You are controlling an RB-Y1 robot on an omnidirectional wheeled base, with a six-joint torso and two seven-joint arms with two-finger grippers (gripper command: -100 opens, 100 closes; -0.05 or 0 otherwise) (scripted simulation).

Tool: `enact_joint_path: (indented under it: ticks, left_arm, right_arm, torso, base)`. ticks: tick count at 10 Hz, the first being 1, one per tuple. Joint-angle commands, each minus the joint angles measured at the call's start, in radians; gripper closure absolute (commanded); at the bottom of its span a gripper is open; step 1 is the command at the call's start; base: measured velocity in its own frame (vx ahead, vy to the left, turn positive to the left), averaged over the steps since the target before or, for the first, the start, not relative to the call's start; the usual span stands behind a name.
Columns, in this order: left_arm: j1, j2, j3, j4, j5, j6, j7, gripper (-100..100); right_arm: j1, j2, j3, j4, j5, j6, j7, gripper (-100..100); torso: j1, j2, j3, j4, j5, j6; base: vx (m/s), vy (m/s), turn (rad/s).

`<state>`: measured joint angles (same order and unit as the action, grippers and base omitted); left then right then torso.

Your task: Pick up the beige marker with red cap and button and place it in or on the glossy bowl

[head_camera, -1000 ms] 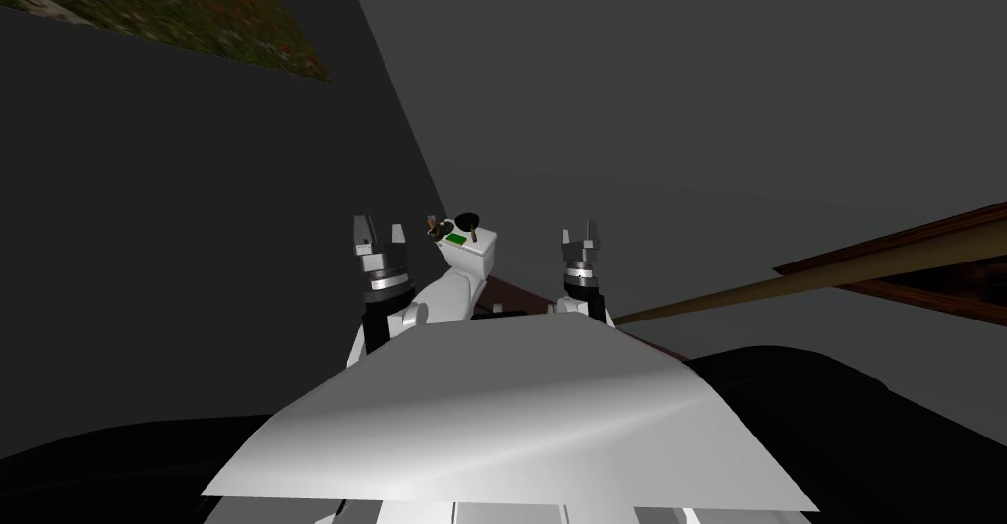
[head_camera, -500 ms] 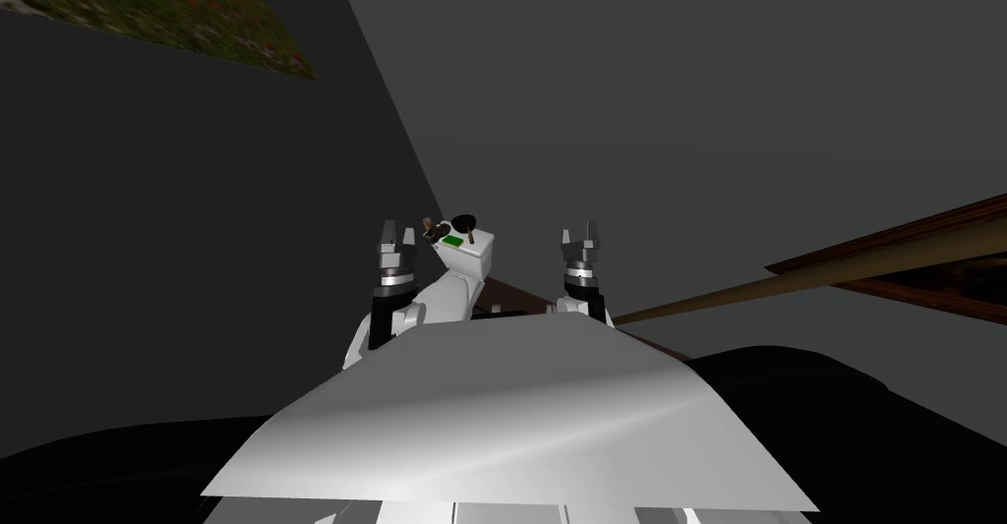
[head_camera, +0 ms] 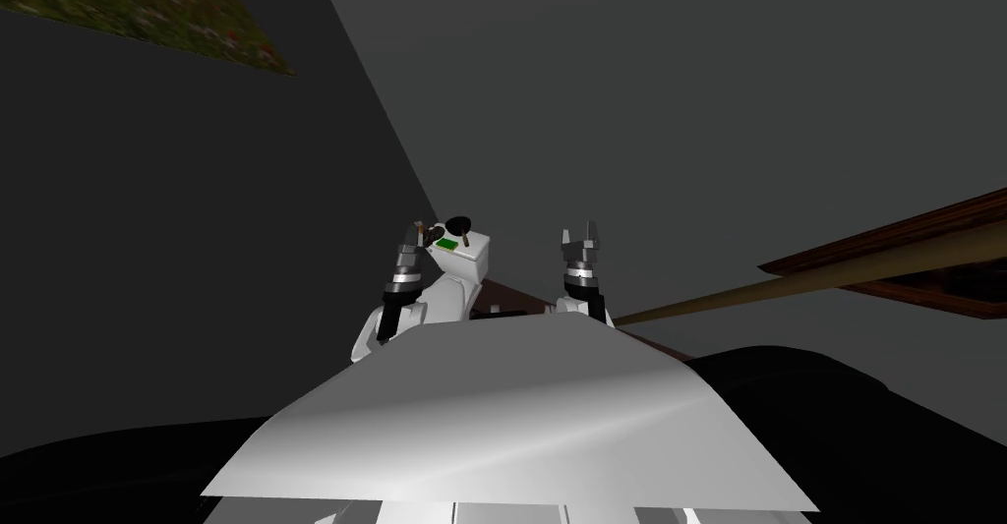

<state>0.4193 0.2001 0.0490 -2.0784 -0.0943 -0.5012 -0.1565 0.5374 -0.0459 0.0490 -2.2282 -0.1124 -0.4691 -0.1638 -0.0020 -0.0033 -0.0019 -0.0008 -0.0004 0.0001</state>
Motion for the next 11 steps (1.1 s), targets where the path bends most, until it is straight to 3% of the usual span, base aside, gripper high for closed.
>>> enact_joint_path:
  ticks: [1,3,11]
  left_arm:
    - [-0.008,0.010,0.000,0.037,-0.025,0.002,-0.025,-100]
    - [-0.017,0.015,-0.001,0.061,-0.041,0.006,-0.040,-100]
    - [-0.086,0.086,-0.009,0.268,-0.182,0.041,-0.172,-100]
  right_arm:
    - [0.000,0.000,0.000,0.000,0.000,0.000,0.000,0]
    - [0.000,0.000,0.000,0.000,0.000,0.000,0.000,0]
    - [0.000,0.000,0.000,0.000,0.000,0.000,0.000,0]
  torso:
    - [0.000,0.000,0.000,0.000,0.000,0.000]
    - [0.000,0.000,0.000,0.000,0.000,0.000]
    - [0.000,0.000,0.000,0.000,0.000,0.000]
  base:
    - [0.048,-0.032,-0.054]
    - [0.033,-0.027,-0.037]
    - [0.042,-0.025,-0.052]
